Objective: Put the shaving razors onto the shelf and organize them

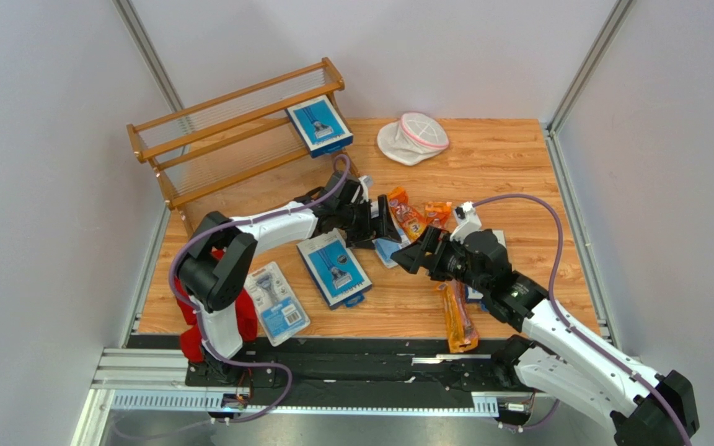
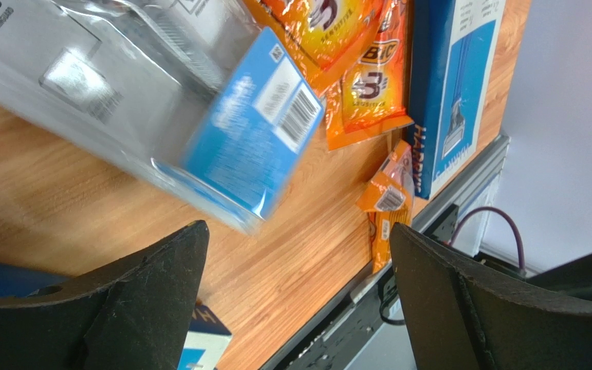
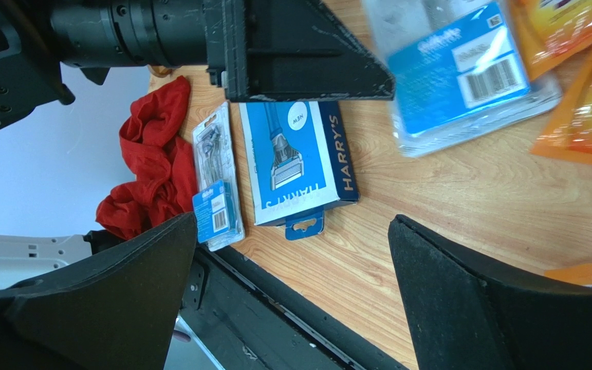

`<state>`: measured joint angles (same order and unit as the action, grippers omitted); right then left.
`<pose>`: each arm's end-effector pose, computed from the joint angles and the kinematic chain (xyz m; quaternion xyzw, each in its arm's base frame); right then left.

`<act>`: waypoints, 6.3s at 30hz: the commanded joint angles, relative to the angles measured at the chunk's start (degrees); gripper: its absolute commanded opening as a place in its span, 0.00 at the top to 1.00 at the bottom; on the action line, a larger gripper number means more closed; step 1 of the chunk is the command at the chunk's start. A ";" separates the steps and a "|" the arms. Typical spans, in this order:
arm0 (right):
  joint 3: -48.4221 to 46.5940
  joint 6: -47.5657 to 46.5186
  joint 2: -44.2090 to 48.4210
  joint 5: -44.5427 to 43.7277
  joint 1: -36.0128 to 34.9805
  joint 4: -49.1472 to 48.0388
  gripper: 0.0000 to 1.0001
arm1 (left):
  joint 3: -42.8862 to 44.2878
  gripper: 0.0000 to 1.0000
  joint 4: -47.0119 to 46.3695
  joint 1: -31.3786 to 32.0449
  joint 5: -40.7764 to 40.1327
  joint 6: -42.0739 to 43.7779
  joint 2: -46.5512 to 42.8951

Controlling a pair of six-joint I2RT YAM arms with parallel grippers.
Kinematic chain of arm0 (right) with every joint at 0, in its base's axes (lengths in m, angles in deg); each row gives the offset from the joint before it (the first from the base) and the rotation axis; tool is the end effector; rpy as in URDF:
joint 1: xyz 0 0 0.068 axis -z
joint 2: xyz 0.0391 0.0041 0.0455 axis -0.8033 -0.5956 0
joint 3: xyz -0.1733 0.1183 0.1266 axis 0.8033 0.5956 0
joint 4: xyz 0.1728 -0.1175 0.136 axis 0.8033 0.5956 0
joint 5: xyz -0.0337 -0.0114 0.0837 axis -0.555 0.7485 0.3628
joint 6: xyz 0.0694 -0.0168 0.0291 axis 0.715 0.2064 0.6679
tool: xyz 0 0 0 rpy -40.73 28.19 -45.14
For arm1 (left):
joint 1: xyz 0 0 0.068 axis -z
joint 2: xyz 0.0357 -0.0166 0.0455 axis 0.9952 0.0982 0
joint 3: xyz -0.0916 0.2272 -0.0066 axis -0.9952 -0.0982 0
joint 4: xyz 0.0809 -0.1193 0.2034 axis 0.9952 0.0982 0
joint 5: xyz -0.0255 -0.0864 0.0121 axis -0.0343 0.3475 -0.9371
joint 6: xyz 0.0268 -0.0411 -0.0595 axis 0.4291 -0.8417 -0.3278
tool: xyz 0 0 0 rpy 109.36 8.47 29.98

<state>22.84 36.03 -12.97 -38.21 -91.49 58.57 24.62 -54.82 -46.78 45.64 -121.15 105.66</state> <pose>0.1693 0.1412 0.2159 0.0327 0.8451 0.3897 0.3645 0.2912 -0.2597 0.1513 0.0034 0.9100 -0.3946 0.1269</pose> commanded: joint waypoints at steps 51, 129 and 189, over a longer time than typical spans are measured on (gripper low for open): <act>-23.26 -0.48 -52.63 17.11 -0.01 -13.53 0.09 | -44.28 0.03 -14.63 -9.72 -9.41 -16.10 -30.06; -6.30 20.71 -46.66 38.65 1.48 -65.29 0.81 | -44.03 0.66 -20.74 -9.72 10.90 -3.46 -60.36; 2.31 2.35 -8.35 3.61 3.50 -25.59 0.00 | -50.44 1.00 -5.87 -9.63 0.87 -9.60 -82.17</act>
<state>23.49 42.26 -27.13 -22.87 -88.12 26.20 -26.09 -57.38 -56.60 47.82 -128.83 24.28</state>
